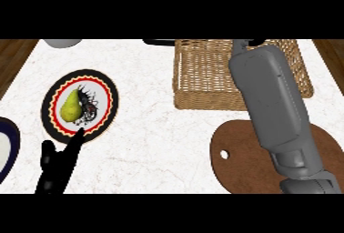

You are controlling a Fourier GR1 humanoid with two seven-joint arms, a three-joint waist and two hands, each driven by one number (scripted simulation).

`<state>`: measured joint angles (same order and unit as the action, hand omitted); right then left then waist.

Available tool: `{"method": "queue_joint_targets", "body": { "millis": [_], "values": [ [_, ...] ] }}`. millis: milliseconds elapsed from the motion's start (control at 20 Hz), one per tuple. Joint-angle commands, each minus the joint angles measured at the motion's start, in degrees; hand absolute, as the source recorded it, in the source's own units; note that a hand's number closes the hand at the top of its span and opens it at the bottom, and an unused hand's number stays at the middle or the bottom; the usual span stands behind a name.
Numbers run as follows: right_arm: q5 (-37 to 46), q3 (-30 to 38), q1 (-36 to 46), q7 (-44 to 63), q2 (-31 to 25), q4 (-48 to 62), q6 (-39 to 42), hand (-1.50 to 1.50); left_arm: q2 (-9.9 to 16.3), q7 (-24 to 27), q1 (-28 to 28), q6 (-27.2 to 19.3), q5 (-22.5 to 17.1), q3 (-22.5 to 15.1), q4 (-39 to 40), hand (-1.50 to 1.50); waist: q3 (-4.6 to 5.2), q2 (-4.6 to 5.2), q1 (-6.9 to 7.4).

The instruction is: Pick the cupcake from the cutting board and place it in the basket

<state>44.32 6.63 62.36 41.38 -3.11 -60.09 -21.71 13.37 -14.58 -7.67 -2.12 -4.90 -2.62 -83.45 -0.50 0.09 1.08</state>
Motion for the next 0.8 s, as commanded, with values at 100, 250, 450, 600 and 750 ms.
{"method": "queue_joint_targets", "body": {
  "millis": [100, 250, 450, 600, 750],
  "values": [
    [-6.7, 4.6, -2.8, -12.2, -1.6, 6.5, -3.7, 1.5, -0.5, -3.8, 2.7, 0.3, 0.5, -0.2, 1.6, 0.0, 0.47, 0.22, -0.26],
    [-7.1, 4.2, -3.9, -11.1, -2.4, 5.6, -1.6, 1.5, -1.2, -5.0, 2.5, -0.5, 0.2, 0.6, 1.3, 0.0, 0.48, 0.0, -0.7],
    [2.2, 2.5, -4.7, -5.3, -6.1, 10.8, -6.5, 1.5, 0.2, -1.4, 0.6, 2.9, -1.4, 1.8, 2.7, 0.0, 0.57, 0.05, -0.85],
    [2.2, 0.4, -6.1, -8.6, -7.3, 13.3, -1.8, 1.5, 0.6, -2.3, 1.3, 1.8, -1.0, 3.1, 3.3, 0.0, 0.52, 0.07, -0.67],
    [1.7, -0.5, -7.7, -10.0, -9.5, 11.1, 2.3, -1.5, -1.9, -0.8, -3.3, 1.1, 0.7, 0.2, -0.2, 0.0, 0.5, -0.2, -0.86]
  ]
}}
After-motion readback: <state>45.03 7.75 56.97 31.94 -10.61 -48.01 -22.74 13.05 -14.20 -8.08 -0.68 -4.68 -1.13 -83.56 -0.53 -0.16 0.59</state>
